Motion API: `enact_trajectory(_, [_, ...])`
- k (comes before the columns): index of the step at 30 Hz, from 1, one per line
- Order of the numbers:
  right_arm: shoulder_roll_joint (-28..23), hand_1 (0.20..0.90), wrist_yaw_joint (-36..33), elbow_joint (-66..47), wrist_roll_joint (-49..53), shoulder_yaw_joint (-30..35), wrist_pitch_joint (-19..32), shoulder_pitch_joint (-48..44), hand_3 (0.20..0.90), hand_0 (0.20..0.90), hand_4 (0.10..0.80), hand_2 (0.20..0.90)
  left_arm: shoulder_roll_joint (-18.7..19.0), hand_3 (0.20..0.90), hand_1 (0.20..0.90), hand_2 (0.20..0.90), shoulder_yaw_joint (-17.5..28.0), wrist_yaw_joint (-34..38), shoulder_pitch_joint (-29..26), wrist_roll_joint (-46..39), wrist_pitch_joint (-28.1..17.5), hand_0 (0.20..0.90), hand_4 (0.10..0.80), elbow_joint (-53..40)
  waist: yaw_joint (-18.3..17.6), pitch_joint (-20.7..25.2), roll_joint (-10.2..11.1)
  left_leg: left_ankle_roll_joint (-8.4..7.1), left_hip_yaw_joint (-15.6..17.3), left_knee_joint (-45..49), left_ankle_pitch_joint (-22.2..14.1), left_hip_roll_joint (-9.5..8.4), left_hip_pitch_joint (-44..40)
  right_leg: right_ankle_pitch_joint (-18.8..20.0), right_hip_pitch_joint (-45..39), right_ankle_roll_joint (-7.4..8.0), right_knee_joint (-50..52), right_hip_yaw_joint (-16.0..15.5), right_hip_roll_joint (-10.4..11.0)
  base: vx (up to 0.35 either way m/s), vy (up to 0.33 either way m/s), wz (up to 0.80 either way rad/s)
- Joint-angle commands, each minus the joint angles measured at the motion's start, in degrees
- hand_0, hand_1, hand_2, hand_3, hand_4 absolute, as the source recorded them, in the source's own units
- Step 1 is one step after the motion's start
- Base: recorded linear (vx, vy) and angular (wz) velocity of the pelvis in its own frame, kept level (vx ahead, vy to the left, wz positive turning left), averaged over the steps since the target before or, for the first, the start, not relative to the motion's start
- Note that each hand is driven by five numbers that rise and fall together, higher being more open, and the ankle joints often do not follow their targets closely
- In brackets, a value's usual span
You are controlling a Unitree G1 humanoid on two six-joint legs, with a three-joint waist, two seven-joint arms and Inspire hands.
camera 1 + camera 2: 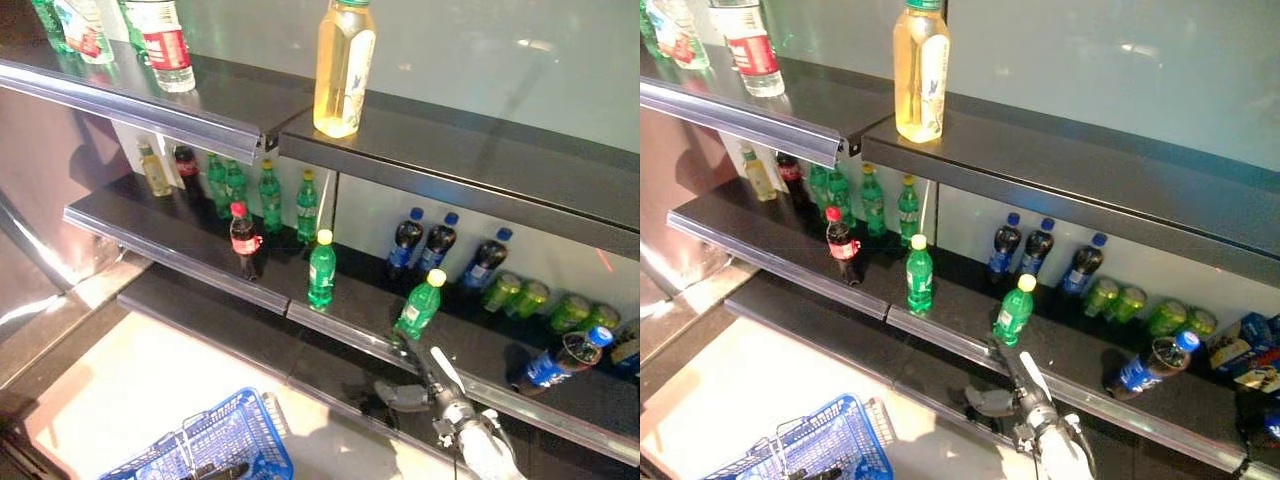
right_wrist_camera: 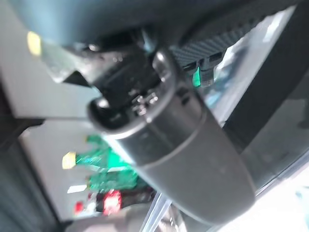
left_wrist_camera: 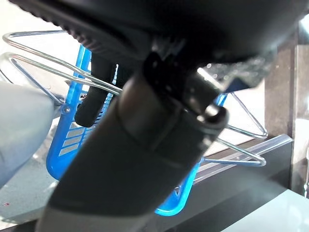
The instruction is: Pick up the drink and place into the basket.
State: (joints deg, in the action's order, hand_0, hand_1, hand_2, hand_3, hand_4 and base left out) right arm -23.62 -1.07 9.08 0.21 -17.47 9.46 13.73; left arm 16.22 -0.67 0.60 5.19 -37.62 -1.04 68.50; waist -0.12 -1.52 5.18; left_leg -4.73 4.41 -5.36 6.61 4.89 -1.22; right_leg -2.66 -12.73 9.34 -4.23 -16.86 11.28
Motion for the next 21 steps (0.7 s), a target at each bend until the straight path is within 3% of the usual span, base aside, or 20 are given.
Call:
enact_trajectory(1, [-4.12, 0.9, -0.29, -10.96, 2.1, 0.58, 4.91, -7.24, 0.9, 0.9, 0.8, 0.9, -5.88, 0.2, 0.3, 0.3, -1.72, -3.55, -3.14, -2.93, -1.34, 0.3, 0.1, 0.13, 2.72, -0.96, -2.17, 0.07, 2.5, 0.36, -5.28, 2.62, -5.27, 6.13, 4.78, -0.75, 1.49, 2.11, 2.23, 0.0, 0.0, 0.0])
enact_trajectory(6, [-3.3, 0.9, -6.66, -14.36, 4.47, 0.56, 3.75, -12.49, 0.9, 0.9, 0.8, 0.9, -7.29, 0.2, 0.3, 0.3, -1.92, -2.7, -2.3, -3.82, -2.1, 0.3, 0.1, 1.19, 4.14, -0.32, -2.74, -0.02, 1.5, 0.36, -5.22, 2.74, -5.84, 5.59, 4.28, -1.09, 1.8, 1.68, 2.34, 0.102, 0.048, -0.02])
enact_trajectory(21, [-1.56, 0.9, -22.43, -14.65, 4.01, 3.48, -0.06, -14.2, 0.9, 0.9, 0.8, 0.9, -8.71, 0.2, 0.3, 0.3, -2.16, -2.12, 2.31, -3.92, -2.31, 0.3, 0.1, 1.38, 6.46, -1.44, -4.79, 0.39, -1.52, 0.36, -4.2, 2.03, -6.19, 3.77, 5.54, -1.7, 6.1, -0.69, 2.76, 0.098, 0.065, 0.04])
